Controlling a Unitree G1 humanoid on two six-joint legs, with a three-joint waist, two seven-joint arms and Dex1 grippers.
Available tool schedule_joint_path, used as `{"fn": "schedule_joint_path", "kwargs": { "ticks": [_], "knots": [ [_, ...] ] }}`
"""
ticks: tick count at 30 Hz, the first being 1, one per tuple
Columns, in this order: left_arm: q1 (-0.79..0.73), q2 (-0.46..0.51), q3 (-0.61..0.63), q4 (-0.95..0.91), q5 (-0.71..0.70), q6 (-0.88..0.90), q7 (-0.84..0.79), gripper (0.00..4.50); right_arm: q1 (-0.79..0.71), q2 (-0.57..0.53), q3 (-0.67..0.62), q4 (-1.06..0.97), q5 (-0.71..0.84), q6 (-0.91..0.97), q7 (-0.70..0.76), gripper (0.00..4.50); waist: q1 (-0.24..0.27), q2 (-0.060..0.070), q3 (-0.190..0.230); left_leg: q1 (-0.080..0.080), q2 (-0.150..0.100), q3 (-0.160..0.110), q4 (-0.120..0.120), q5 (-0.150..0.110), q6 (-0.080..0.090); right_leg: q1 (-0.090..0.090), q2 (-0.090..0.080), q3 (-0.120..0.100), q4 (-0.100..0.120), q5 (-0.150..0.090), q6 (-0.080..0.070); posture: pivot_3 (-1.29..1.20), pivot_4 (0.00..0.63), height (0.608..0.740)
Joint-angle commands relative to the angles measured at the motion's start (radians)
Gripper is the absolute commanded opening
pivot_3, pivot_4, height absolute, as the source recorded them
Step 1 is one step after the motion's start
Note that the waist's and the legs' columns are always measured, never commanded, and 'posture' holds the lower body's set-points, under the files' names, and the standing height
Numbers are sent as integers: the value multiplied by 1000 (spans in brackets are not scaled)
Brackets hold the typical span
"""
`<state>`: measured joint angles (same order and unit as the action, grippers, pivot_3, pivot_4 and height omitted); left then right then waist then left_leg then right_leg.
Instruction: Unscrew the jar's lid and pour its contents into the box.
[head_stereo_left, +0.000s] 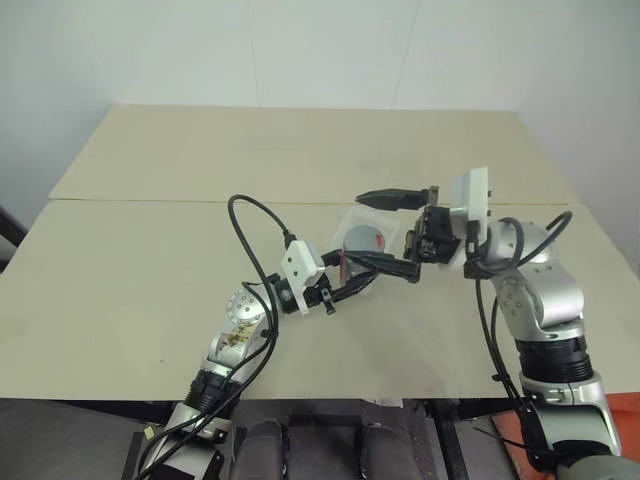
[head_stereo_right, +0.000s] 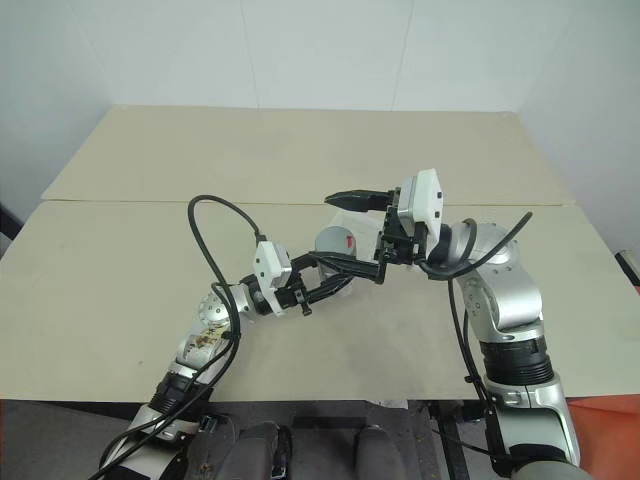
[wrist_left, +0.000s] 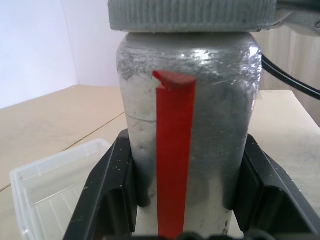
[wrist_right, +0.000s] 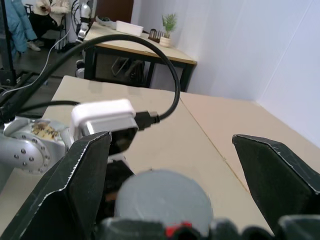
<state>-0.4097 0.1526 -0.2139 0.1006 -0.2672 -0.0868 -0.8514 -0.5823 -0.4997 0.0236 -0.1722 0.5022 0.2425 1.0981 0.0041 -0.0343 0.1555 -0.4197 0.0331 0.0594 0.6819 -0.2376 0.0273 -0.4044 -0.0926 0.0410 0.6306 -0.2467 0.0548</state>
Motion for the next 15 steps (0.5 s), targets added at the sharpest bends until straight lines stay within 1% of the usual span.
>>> {"fn": "schedule_joint_path", "kwargs": {
  "ticks": [1,8,15],
  "knots": [
    [-18,-8,0,-19,3,-26,1,2021,-6,6,7,-42,-20,-15,-35,4483,1,0,0,0,0,0,0,0,0,0,0,0,0,0,0,0,150,740],
    [-7,-4,2,-30,-2,-25,0,2021,-5,12,-4,18,-54,-23,-71,4483,2,0,0,0,0,0,0,0,0,0,0,0,0,0,0,0,150,740],
    [1,6,11,-25,-10,-27,-2,2021,31,-12,-40,-10,-28,-12,-75,4483,3,0,0,0,0,0,0,0,0,0,0,0,0,0,0,0,150,740]
  ]
}}
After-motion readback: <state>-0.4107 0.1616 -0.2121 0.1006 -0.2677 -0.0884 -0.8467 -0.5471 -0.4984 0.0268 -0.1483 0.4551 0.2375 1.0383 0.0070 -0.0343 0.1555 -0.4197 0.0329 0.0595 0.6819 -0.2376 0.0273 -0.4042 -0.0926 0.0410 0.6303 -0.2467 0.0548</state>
